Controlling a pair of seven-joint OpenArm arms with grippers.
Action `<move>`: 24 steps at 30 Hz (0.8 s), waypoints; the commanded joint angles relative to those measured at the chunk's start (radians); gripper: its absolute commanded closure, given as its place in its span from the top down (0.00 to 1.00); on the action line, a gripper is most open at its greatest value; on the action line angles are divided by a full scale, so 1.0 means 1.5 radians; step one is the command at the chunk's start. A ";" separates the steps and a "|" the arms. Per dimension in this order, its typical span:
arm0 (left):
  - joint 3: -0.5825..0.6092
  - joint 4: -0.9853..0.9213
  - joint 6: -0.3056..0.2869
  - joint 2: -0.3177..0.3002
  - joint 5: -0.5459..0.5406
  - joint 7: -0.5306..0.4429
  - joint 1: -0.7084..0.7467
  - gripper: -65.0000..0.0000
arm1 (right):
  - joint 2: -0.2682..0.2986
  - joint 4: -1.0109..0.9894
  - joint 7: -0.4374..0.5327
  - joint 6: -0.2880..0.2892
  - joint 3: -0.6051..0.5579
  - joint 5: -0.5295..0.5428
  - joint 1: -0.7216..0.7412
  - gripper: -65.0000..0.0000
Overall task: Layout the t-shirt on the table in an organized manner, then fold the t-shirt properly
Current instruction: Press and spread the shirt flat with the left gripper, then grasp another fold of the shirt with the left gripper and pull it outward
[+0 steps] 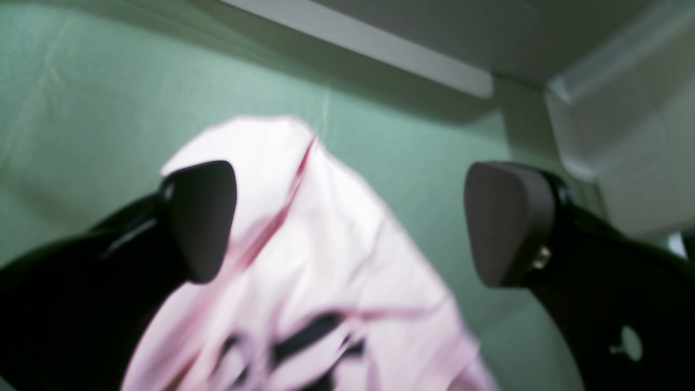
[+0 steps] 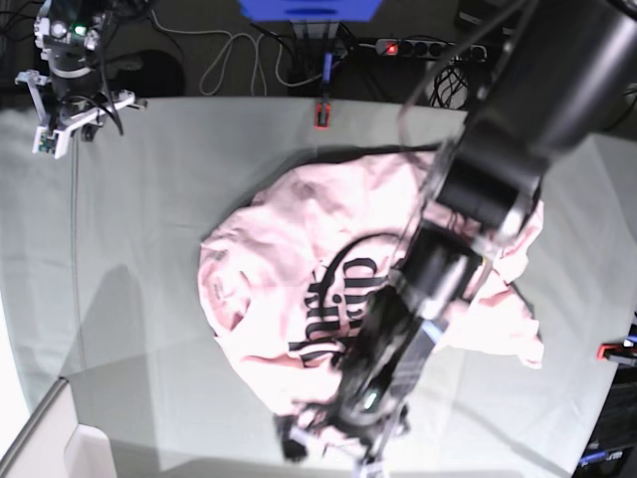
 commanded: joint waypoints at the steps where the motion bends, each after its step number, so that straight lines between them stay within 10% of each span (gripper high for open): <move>1: -0.007 0.047 0.008 -0.030 0.003 0.004 0.011 1.00 | 0.002 0.012 0.017 0.002 0.003 -0.002 -0.004 0.26; 7: -0.009 0.366 0.013 -0.163 0.003 0.094 0.230 1.00 | 0.003 0.008 0.018 0.007 0.003 -0.002 0.001 0.26; 12: -0.072 0.601 0.014 -0.261 0.004 0.110 0.432 1.00 | 0.002 0.008 0.014 0.081 0.008 -0.001 0.018 0.26; 24: -0.267 0.732 0.008 -0.268 0.005 0.107 0.723 1.00 | 0.002 0.007 0.013 0.092 0.004 0.000 0.044 0.26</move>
